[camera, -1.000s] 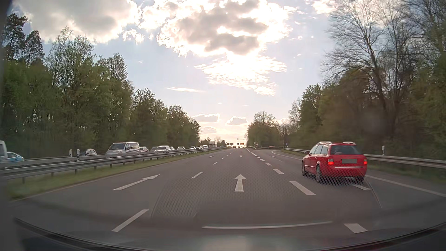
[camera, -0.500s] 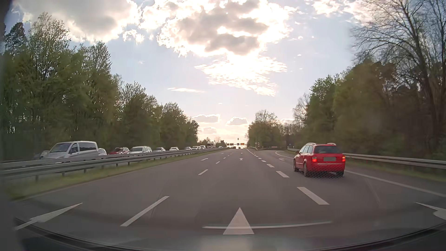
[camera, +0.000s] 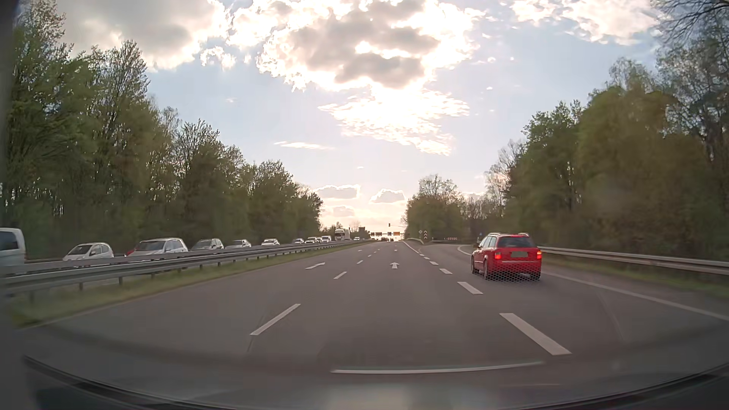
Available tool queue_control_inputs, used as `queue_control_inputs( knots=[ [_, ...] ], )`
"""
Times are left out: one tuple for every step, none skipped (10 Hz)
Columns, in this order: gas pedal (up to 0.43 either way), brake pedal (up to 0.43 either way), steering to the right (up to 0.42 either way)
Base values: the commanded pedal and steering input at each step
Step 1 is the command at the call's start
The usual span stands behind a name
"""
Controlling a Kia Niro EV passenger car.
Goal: Follow the waypoints while adhering to traffic rules and regulations
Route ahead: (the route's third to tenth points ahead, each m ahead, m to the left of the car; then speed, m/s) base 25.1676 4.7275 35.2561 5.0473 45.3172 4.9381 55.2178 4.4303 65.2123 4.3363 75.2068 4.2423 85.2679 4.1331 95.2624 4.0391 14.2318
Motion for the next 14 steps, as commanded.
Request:
queue_control_inputs(
  knots=[
    [0.047, 0.0, -0.001],
    [0.047, 0.0, -0.001],
    [0.047, 0.0, -0.001],
    [0.047, 0.0, 0.0],
    [0.047, 0.0, -0.001],
    [0.039, 0.0, -0.001],
    [0.0, 0.0, 0.0],
    [0.0, 0.0, 0.0],
    [0.0, 0.0, 0.0],
    [0.0, 0.0, 0.0],
    [0.0, 0.0, 0.0],
    [0.0, 0.0, -0.001],
    [0.0, 0.0, -0.001],
    [0.0, 0.0, -0.001]
  ],
)
